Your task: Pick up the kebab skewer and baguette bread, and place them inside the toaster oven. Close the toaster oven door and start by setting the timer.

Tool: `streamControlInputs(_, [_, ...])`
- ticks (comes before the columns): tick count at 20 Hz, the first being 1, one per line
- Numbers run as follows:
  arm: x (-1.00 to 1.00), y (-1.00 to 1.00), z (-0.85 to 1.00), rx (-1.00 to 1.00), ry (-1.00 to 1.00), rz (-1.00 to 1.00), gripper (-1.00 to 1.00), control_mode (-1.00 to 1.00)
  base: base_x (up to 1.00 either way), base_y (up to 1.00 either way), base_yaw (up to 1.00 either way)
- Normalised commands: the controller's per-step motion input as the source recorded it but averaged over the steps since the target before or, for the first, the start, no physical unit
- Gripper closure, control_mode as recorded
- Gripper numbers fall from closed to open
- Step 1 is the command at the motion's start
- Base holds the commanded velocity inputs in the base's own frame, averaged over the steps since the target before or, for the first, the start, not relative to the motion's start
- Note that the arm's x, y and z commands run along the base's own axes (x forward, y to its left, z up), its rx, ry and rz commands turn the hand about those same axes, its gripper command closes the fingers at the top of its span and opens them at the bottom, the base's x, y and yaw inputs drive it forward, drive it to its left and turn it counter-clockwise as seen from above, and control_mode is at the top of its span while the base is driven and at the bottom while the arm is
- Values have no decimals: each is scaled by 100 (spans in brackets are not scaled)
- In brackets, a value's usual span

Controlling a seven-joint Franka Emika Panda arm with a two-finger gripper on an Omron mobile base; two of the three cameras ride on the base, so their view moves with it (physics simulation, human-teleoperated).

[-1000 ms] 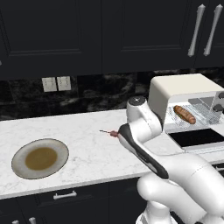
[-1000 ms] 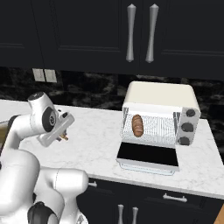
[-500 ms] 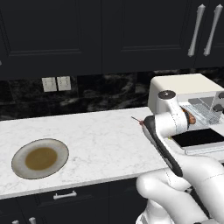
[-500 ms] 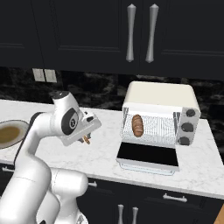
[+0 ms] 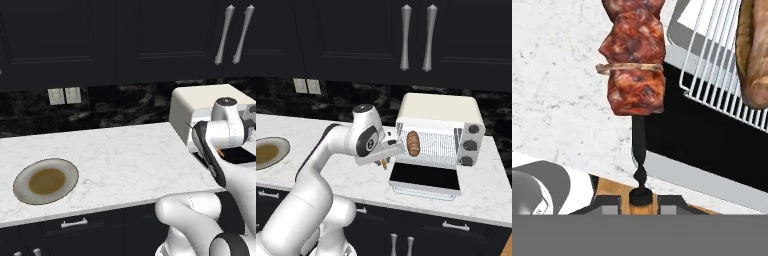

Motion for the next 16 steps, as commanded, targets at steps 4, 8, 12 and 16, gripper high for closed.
streamControlInputs(4, [-2,-100,12,12,0,-33,100,-100,0,0,0])
streamControlInputs(8, [0,-100,11,11,0,-43,100,-100,0,0,0])
streamControlInputs(12, [0,-97,27,8,0,-37,100,-100,0,0,0])
streamControlInputs(16, [20,-59,10,1,0,-18,100,-100,0,0,0])
